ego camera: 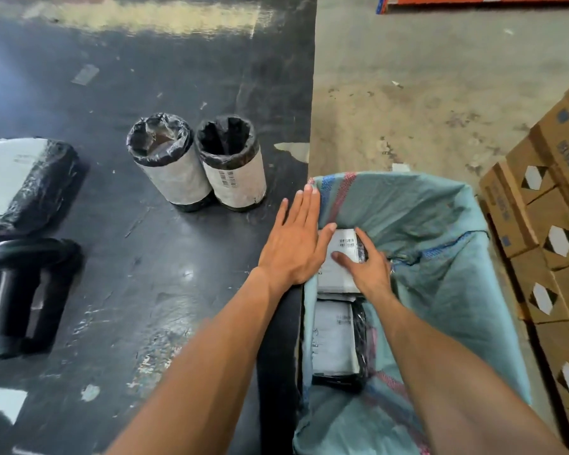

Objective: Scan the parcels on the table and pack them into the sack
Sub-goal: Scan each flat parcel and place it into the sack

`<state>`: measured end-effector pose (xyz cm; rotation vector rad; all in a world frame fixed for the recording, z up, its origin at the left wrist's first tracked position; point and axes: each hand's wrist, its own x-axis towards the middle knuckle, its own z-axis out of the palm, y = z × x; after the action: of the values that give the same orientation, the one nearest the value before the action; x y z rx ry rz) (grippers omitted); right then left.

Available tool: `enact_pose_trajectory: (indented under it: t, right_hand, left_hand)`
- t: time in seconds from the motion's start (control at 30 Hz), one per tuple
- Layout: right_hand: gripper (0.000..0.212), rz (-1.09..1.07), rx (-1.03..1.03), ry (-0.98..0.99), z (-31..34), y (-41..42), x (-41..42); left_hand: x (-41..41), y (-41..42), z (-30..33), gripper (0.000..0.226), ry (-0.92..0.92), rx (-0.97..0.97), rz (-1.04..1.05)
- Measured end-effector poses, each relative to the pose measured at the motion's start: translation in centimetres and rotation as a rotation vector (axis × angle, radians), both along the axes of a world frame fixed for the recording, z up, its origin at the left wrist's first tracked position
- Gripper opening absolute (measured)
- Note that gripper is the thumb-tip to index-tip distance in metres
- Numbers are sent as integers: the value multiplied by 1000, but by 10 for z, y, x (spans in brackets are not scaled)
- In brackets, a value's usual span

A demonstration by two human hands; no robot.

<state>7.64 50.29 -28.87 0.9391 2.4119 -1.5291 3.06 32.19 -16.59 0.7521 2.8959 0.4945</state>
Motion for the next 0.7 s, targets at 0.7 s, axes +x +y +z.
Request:
enact_pose_trajectory:
  t: [0.7]
  right_hand:
    - [97,623,831,-244,-8,-60,2]
  left_hand:
    - [-3,-1,-1,71,25,-15,3]
